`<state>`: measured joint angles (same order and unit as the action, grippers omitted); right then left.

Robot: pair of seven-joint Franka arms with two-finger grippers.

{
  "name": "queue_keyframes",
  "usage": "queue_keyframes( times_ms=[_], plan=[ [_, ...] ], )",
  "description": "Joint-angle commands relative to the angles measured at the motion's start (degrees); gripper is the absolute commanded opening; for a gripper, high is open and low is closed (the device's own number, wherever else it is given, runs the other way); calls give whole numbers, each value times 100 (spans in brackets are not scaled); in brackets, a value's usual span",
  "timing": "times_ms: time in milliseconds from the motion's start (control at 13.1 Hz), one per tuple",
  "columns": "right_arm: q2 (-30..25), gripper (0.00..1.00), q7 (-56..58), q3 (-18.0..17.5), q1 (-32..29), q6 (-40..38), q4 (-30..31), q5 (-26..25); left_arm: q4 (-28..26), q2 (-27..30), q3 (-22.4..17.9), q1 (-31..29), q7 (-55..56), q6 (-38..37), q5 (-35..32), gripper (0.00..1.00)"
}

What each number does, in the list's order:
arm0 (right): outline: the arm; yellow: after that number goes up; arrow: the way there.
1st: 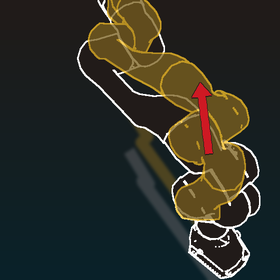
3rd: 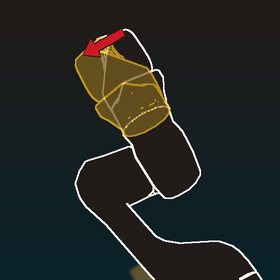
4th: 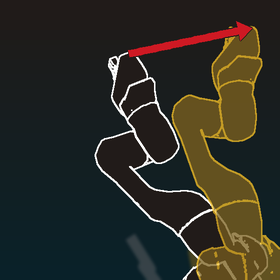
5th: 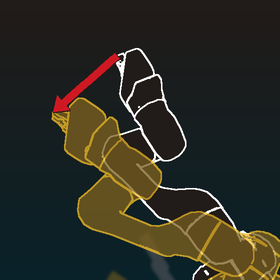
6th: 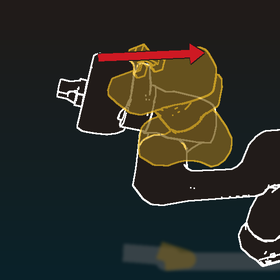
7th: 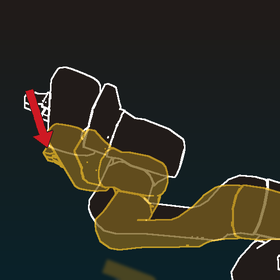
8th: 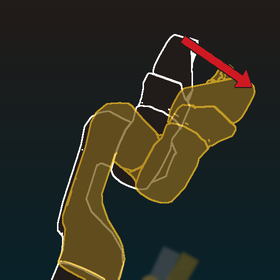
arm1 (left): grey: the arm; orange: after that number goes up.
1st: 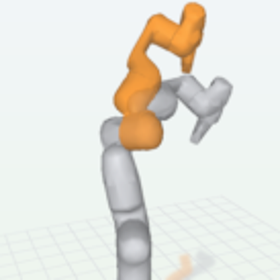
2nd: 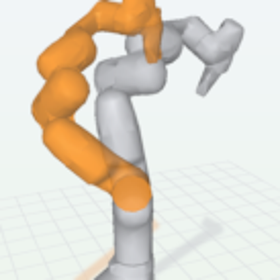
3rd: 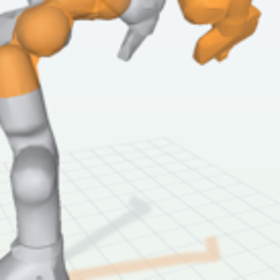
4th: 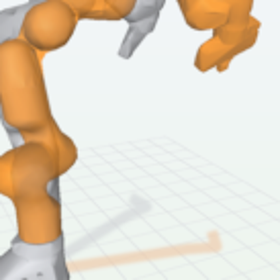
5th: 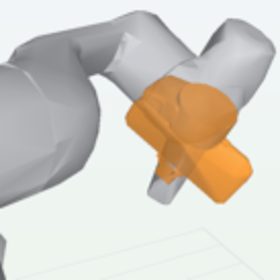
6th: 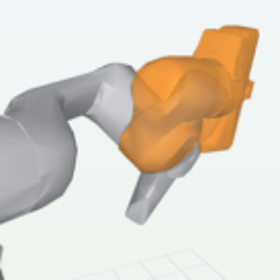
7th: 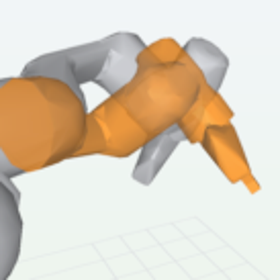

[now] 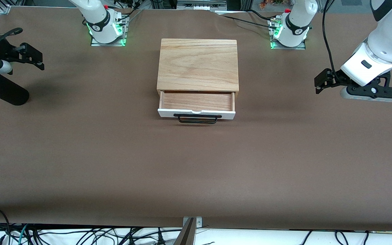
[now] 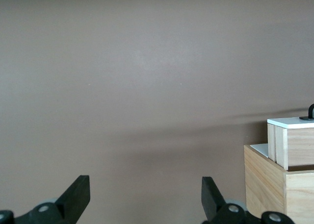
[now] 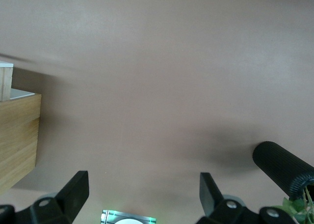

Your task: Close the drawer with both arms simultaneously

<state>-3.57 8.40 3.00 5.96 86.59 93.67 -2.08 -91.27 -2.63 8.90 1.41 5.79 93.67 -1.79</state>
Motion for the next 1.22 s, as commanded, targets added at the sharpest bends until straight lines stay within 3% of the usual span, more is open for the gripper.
queue_keyframes(
  times_ms=[0,1145],
  plan=[
    [67,100,-93,-19,2,-107,-113,-82,189,-79,15,-18,27,-147,3,100],
    [129,100,-93,-19,11,-72,-147,-64,198,-79,33,-18,-8,-253,12,100]
  ],
)
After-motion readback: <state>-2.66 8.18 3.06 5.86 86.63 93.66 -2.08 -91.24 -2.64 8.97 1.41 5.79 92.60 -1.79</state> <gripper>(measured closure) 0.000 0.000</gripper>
